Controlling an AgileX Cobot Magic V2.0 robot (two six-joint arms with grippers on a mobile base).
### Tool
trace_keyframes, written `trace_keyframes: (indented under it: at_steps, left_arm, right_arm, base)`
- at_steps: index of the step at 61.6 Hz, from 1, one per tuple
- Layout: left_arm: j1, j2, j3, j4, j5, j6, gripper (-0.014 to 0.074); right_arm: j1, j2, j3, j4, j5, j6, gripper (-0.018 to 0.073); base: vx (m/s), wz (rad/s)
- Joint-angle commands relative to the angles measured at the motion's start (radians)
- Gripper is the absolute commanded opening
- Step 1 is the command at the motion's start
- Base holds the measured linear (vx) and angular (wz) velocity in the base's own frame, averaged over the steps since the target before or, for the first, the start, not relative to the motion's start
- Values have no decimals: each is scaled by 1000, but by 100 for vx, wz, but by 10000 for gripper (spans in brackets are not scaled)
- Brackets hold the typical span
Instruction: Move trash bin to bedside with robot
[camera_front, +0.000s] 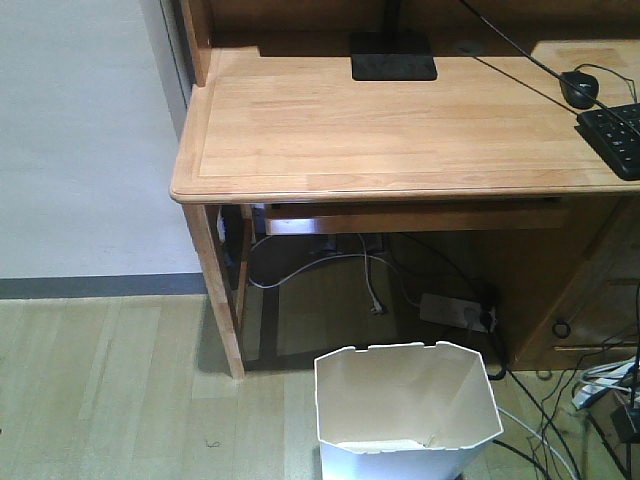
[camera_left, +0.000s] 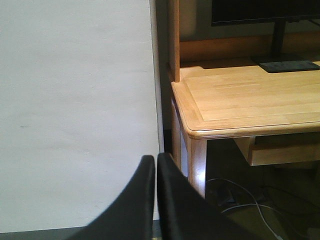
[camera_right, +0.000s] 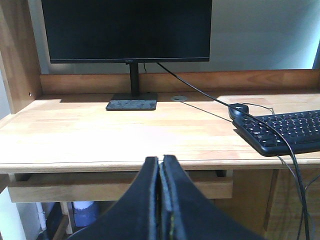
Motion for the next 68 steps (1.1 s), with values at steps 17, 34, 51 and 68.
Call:
trace_keyframes:
  at_steps: [17, 34, 51, 68]
  left_arm:
    - [-2, -14, 19, -4, -68, 0, -6]
    - [-2, -14, 19, -4, -68, 0, -6]
    - [-2, -14, 19, -4, -68, 0, -6]
    - [-2, -14, 19, -4, -68, 0, -6]
  right_arm:
    - [-5, -11, 7, -11, -69, -7, -9]
    - [-5, -11, 7, -11, -69, -7, -9]
    - [-5, -11, 7, -11, -69, -7, -9]
    - [-5, -11, 7, -13, -75, -11, -9]
  base:
    - [0, 0]
    - [0, 0]
    - [0, 0]
    - [0, 0]
